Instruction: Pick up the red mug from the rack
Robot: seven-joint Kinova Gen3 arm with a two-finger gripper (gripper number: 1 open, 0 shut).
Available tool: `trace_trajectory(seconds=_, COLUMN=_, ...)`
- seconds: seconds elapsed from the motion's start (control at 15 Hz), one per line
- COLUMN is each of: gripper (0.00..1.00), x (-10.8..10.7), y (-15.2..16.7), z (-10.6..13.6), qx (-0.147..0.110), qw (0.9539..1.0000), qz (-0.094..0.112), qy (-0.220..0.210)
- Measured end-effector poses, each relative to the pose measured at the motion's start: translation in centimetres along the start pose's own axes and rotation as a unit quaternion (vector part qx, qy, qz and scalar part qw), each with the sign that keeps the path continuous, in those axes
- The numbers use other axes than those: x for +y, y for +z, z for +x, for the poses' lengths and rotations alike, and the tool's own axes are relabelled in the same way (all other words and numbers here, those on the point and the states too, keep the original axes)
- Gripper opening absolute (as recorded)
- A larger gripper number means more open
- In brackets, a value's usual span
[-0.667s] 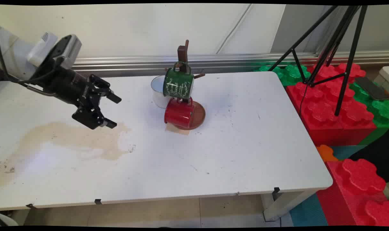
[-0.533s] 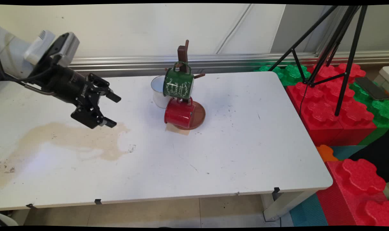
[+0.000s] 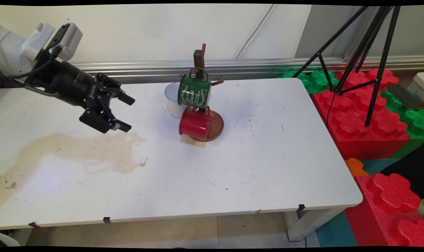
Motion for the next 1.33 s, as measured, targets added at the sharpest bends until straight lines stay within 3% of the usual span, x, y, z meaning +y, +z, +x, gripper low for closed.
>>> trace_trajectory(seconds=0.47, gripper=1.0, x=-2.2, y=2.8, z=-1.6, qx=0.002, qw=1.0, qz=0.001, qy=-0.007)
trace_trajectory(seconds=1.33, gripper=1.0, x=-5.4, y=8.9, z=-3.4, qx=0.021, qw=0.9993, qz=-0.024, qy=-0.02)
